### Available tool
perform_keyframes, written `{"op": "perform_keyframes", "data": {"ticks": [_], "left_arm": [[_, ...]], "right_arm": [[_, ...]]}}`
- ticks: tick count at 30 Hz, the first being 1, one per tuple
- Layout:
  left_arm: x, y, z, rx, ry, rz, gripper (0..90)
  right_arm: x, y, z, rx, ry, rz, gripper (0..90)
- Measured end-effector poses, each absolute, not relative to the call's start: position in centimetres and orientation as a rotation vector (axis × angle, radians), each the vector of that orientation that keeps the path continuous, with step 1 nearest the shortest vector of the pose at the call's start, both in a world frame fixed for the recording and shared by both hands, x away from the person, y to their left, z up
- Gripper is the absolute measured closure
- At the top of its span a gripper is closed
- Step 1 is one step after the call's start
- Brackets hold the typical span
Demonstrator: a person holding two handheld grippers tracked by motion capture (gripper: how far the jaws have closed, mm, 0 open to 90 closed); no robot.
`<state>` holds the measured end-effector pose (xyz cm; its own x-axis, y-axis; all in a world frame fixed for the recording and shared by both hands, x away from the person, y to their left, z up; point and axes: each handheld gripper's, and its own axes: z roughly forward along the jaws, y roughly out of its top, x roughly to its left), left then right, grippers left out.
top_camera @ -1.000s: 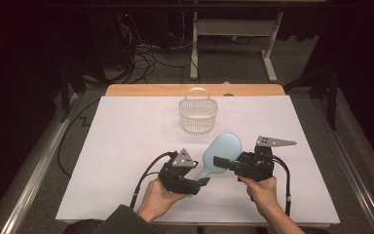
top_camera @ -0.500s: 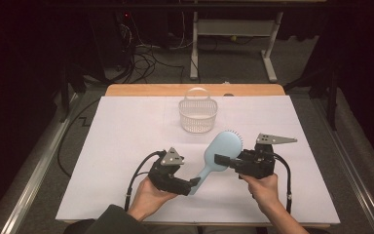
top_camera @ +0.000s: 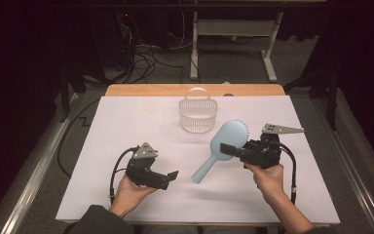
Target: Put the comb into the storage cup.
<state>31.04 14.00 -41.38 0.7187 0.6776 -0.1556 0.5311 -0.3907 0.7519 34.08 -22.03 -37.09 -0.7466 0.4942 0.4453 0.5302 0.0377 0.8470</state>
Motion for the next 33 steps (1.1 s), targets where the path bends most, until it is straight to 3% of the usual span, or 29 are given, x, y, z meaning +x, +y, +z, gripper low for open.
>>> {"op": "perform_keyframes", "data": {"ticks": [20, 33], "left_arm": [[32.2, 18.9, -42.5, 2.027, 1.046, 0.326, 0.0], [32.4, 20.6, -43.0, 1.950, 1.084, 0.362, 0.0]], "right_arm": [[37.0, -22.0, -33.3, -1.158, -2.306, -1.888, 53.9], [39.0, -21.5, -32.6, -1.197, -2.336, -1.857, 53.9]]}}
